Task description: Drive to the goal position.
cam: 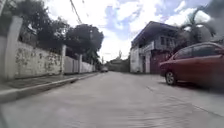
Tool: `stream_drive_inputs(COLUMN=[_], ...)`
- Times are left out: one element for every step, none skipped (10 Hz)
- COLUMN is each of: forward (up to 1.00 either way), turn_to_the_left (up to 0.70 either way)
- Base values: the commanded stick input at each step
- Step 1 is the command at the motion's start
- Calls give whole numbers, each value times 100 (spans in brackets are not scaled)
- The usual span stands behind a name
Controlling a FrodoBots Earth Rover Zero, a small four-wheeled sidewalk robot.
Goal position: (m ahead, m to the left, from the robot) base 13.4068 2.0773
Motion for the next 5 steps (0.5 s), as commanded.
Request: stream_drive_inputs(forward=[70,70,70,70,70], turn_to_the_left=[0,0,0,0,-8])
